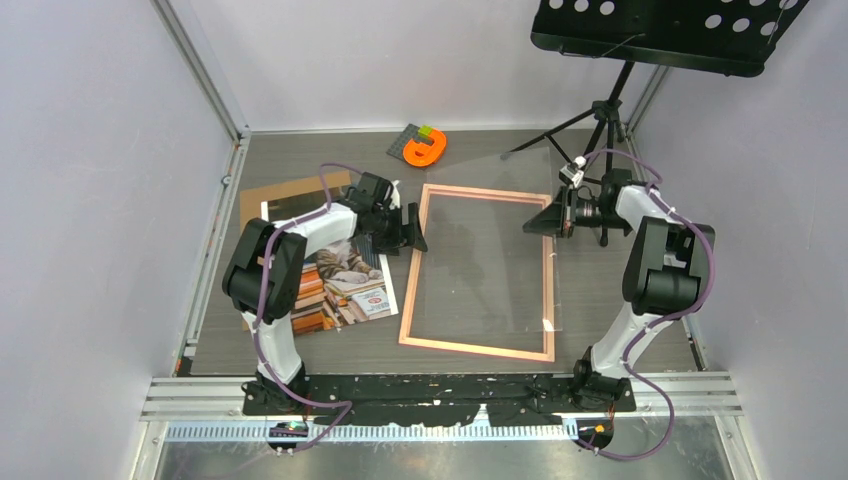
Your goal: Put the photo into the frame
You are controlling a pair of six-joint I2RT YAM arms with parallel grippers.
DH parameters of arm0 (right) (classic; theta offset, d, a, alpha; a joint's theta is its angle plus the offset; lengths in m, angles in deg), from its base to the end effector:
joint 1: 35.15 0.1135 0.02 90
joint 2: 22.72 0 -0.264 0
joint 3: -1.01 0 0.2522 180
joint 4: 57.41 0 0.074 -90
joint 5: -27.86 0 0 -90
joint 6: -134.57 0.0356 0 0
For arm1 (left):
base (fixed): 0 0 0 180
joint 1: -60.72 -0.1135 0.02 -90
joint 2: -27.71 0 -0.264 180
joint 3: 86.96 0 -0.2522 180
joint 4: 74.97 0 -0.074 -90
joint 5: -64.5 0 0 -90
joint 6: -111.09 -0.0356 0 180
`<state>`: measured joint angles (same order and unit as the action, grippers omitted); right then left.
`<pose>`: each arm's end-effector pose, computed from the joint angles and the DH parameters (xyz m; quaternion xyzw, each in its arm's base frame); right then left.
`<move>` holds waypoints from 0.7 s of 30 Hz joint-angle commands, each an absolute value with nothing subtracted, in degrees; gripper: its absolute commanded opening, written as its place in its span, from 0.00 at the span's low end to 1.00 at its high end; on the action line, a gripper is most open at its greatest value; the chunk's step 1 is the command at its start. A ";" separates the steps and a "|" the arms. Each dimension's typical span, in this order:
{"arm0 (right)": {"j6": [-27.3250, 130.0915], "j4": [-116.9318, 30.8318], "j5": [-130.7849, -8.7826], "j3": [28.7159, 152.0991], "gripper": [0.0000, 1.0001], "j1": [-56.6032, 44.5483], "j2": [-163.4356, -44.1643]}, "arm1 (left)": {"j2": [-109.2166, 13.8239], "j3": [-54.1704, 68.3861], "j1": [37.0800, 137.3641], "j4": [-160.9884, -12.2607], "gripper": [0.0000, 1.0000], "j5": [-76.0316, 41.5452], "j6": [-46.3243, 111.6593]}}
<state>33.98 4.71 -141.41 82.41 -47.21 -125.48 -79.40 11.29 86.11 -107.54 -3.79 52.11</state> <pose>0.3225 -0.0331 0.1990 -0.0264 0.7693 0.6159 0.1680 0.3398 -0.1759 0.1671 0.0056 0.9453 -0.2877 0.1535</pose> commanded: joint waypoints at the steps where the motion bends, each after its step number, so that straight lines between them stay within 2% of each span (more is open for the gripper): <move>1: 12.32 22.92 -149.52 92.18 0.06 -47.36 -129.91 | -77.33 11.40 86.04 -105.35 0.82 -2.66 51.30; 2: 2.87 39.07 -151.20 94.65 0.06 -47.45 -131.95 | -77.32 11.44 86.04 -105.38 0.82 -2.72 51.26; 3: -3.36 44.20 -151.41 97.19 0.06 -47.66 -134.34 | -77.33 11.43 86.04 -105.27 0.82 -2.89 51.34; 11: -6.12 46.05 -151.60 100.04 0.06 -47.65 -137.47 | -75.02 12.12 86.04 -105.12 0.81 -4.85 50.78; 21: 1.21 46.04 -151.48 112.33 0.06 -45.30 -138.37 | -73.27 12.86 86.04 -105.04 0.81 -6.44 50.41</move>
